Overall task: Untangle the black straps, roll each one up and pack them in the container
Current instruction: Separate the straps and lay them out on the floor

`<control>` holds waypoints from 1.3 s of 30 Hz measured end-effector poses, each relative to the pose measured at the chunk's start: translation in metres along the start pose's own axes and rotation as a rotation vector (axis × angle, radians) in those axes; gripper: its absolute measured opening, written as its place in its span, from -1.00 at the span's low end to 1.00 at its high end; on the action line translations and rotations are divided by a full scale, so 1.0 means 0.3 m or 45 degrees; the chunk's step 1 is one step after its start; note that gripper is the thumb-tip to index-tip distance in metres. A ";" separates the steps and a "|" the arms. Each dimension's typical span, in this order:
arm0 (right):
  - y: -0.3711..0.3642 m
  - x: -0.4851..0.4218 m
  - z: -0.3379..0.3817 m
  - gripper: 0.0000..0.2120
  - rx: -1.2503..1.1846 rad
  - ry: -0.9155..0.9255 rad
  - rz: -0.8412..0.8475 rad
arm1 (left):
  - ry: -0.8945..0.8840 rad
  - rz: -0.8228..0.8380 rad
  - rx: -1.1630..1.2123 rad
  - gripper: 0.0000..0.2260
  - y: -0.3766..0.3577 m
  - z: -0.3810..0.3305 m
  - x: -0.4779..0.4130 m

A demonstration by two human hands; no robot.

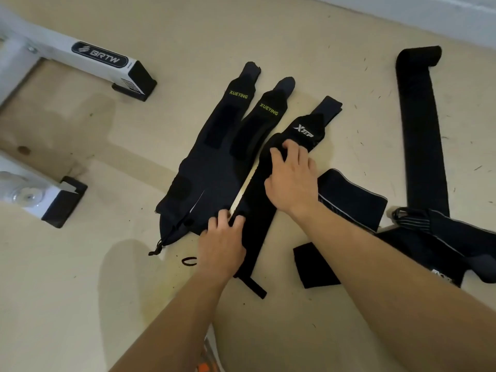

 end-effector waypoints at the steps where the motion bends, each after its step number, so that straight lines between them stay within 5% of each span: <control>1: -0.008 -0.019 -0.008 -0.39 -0.001 0.002 0.082 | -0.037 -0.015 -0.052 -0.56 0.001 -0.009 -0.006; 6: -0.034 -0.098 -0.034 -0.41 -0.006 -0.031 0.276 | -0.240 0.101 0.066 -0.37 -0.023 -0.045 -0.047; 17: -0.107 -0.155 -0.031 -0.13 -0.116 -0.010 0.610 | 0.008 0.000 0.115 -0.51 -0.017 -0.058 -0.111; 24: 0.047 -0.072 -0.125 -0.36 -0.402 -0.045 0.290 | 0.029 0.023 0.154 -0.52 0.042 -0.111 -0.120; 39: 0.281 0.369 -0.834 -0.64 -0.514 -0.690 0.225 | -0.330 0.253 0.454 -0.65 0.152 -0.537 -0.085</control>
Point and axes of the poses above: each hand's wrist, its own x-axis away from the middle knuckle, its own y-axis out of the back of the hand, z = x × y, the point moved 3 cm from there along -x, towards the middle knuckle, and after that the axes turned 14 degrees about -y, right-handed, at the moved point
